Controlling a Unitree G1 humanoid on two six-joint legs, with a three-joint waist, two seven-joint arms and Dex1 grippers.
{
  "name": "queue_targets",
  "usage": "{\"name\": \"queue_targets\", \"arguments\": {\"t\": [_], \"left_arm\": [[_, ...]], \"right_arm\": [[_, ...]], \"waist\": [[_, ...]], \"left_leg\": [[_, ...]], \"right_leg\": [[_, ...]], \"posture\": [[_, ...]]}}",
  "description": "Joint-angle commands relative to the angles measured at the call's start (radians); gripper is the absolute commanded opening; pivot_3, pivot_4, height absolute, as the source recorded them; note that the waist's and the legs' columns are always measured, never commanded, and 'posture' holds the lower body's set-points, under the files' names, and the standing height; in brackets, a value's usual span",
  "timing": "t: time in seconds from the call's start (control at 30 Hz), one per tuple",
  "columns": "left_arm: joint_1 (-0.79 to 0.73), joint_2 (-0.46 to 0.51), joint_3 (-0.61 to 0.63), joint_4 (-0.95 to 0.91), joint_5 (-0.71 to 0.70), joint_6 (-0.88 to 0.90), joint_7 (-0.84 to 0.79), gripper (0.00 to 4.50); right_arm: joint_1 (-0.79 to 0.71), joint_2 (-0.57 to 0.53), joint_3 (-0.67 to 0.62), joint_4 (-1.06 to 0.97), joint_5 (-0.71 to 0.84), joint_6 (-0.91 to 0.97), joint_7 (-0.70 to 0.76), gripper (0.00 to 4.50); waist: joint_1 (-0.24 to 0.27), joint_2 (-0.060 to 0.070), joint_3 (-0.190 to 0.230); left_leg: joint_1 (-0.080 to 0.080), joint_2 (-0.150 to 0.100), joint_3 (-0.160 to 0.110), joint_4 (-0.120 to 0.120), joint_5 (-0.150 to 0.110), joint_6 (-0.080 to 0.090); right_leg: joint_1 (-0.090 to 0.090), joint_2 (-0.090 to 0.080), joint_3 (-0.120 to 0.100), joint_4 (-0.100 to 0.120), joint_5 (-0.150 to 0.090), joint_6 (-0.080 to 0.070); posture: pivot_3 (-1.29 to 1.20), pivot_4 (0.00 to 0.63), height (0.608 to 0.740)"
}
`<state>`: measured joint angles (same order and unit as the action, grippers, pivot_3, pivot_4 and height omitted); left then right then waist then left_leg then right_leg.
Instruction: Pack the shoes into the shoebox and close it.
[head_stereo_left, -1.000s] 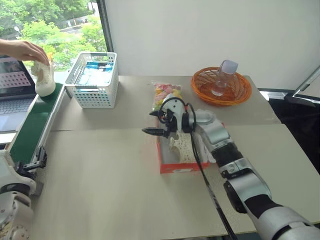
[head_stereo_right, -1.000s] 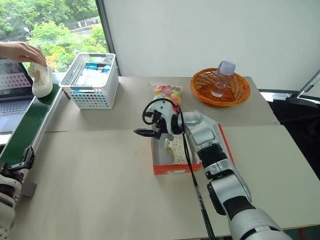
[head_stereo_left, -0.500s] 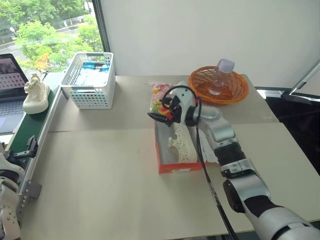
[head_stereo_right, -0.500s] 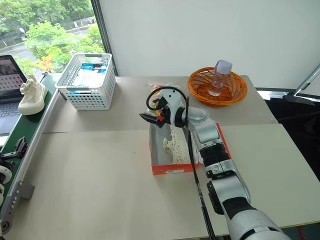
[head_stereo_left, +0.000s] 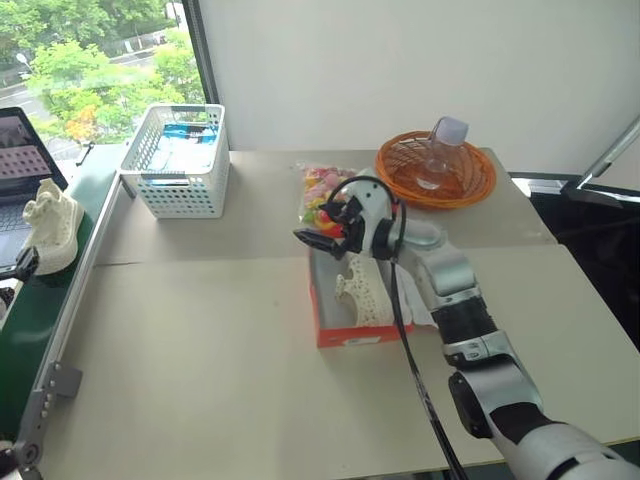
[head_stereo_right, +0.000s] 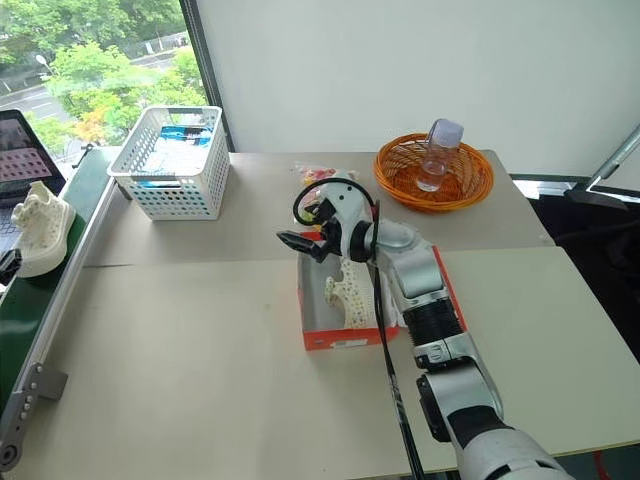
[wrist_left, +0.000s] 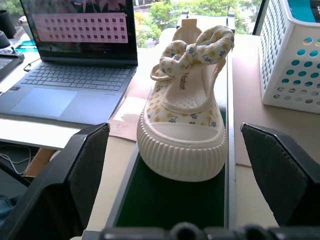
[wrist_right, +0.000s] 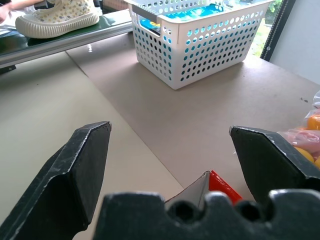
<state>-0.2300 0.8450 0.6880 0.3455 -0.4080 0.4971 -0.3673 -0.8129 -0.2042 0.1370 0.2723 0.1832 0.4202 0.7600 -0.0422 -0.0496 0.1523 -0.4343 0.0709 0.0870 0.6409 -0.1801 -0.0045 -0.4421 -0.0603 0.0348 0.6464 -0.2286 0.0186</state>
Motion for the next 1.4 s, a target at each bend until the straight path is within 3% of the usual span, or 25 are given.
{"name": "queue_targets", "arguments": {"t": [0.03,0.4,0.5,0.8,0.87,1.17,1.27,1.4], "left_arm": [[-0.036,0.040,-0.019,0.034,0.016,-0.034,-0.027,4.50],[-0.079,0.080,-0.056,0.192,0.060,-0.016,-0.026,4.50],[-0.073,0.068,-0.067,0.196,0.039,0.015,-0.065,3.80],[-0.082,0.018,-0.052,0.079,0.003,0.053,-0.060,0.61],[-0.094,0.010,-0.044,0.038,-0.007,0.059,-0.048,0.12],[-0.237,-0.103,-0.119,-0.444,-0.171,0.227,0.040,0.11],[-0.299,-0.180,-0.183,-0.576,-0.235,0.298,0.090,0.11],[-0.304,-0.313,-0.320,-0.692,-0.282,0.359,0.121,0.11]], "right_arm": [[-0.004,-0.002,-0.021,-0.058,0.028,0.012,-0.002,4.45],[-0.009,-0.009,-0.019,-0.060,0.032,0.022,-0.003,4.45],[-0.014,-0.008,-0.014,-0.057,0.032,0.022,-0.003,4.50],[-0.015,-0.017,-0.011,-0.071,0.031,0.032,-0.002,4.50],[-0.015,-0.017,-0.011,-0.073,0.031,0.035,-0.002,4.50],[-0.024,0.004,-0.062,-0.093,0.099,0.108,-0.029,4.50],[-0.032,0.017,-0.092,-0.101,0.136,0.139,-0.050,4.50],[-0.071,0.070,-0.237,-0.113,0.288,0.278,-0.137,4.50]], "waist": [[-0.002,0.000,0.000],[-0.002,0.000,0.000],[-0.001,0.000,0.000],[0.023,0.000,0.000],[0.029,0.000,0.000],[0.034,-0.007,0.001],[0.029,-0.007,0.001],[0.021,-0.007,0.001]], "left_leg": [[0.000,0.000,0.000,0.000,0.000,0.000],[-0.001,0.000,0.000,0.000,0.000,0.000],[-0.001,0.000,0.000,0.000,0.000,0.000],[-0.001,0.000,0.000,0.000,0.000,-0.002],[-0.001,0.000,0.000,0.000,0.001,-0.002],[-0.005,0.000,-0.002,0.001,0.001,-0.001],[-0.005,-0.001,-0.002,0.001,0.002,0.000],[-0.005,-0.001,-0.002,0.001,0.002,0.000]], "right_leg": [[0.000,0.000,0.000,0.000,0.000,0.000],[-0.001,0.000,0.000,0.000,0.000,0.000],[-0.001,0.000,0.000,0.000,0.000,0.000],[-0.001,-0.001,-0.001,0.001,0.000,0.000],[-0.001,-0.001,-0.001,0.001,0.000,0.000],[-0.001,0.000,-0.003,0.000,0.001,0.001],[0.000,0.000,-0.002,0.000,0.002,0.002],[0.000,0.001,-0.001,0.001,0.002,0.002]], "posture": [[0.00,0.150,0.740],[0.00,0.150,0.740],[0.00,0.150,0.740],[0.00,0.150,0.740],[0.00,0.150,0.740],[0.00,0.150,0.740],[0.00,0.150,0.740],[0.00,0.150,0.740]]}}
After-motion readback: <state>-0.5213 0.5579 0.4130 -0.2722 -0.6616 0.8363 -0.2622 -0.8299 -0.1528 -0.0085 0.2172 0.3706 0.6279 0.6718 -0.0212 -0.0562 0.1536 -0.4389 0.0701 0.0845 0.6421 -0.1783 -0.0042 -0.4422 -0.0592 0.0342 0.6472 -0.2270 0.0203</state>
